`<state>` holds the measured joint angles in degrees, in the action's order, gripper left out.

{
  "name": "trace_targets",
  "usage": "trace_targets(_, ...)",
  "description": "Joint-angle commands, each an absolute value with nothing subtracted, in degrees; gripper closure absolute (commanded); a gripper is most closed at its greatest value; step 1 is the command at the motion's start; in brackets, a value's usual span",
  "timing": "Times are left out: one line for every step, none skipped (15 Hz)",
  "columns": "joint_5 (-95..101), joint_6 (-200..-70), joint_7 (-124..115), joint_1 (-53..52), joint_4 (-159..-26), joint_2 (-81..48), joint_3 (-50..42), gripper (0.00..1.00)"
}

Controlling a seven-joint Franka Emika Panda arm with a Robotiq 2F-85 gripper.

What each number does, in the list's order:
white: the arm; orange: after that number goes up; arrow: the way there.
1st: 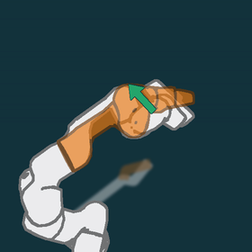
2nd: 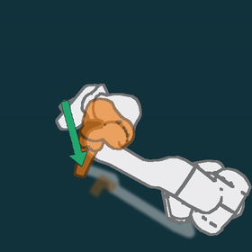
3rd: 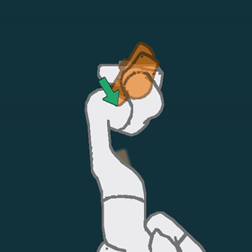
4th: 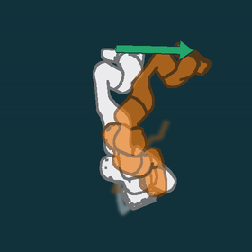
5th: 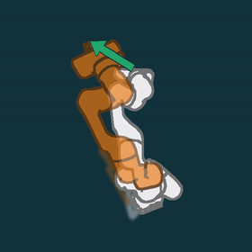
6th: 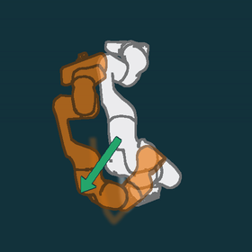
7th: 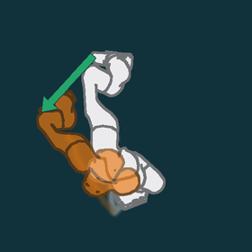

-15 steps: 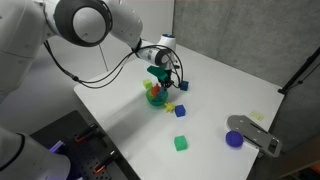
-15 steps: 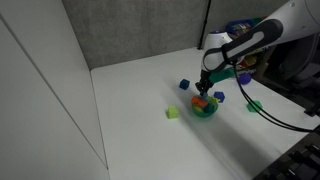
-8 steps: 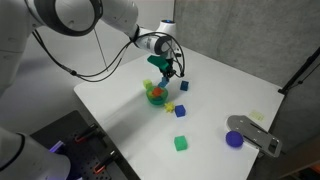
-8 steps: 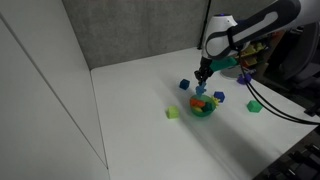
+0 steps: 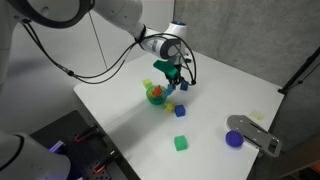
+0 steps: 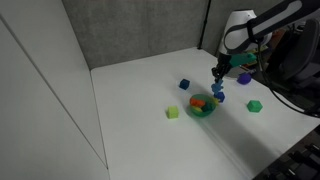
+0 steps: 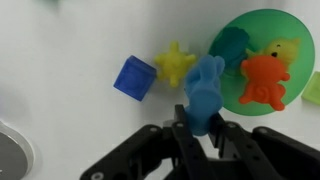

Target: Remove the blue toy from the bowl

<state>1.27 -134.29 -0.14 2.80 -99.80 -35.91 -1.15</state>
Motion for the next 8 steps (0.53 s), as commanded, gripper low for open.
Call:
trace_targets(1.1,-134.6,3.2,5.4,-104.9,-32.6,-2.3,0.92)
trace_targets(1.1,-134.4,3.7,6.1,-105.0,-33.1,-2.7,0.92)
trace_targets(1.1,-134.0,4.1,6.7,-105.1,-33.5,-3.1,0.91)
trace_targets(1.0,-133.6,4.6,7.3,-104.9,-34.2,-3.3,0.92)
trace_targets(0.9,-133.2,4.9,7.8,-104.8,-34.8,-3.5,0.91)
trace_targets(0.9,-132.9,5.3,8.2,-104.7,-35.4,-3.6,0.91)
trace_targets(0.8,-132.4,5.9,8.6,-104.6,-35.7,-3.5,0.91)
trace_targets(0.6,-132.0,6.4,9.0,-104.5,-36.0,-3.4,0.71)
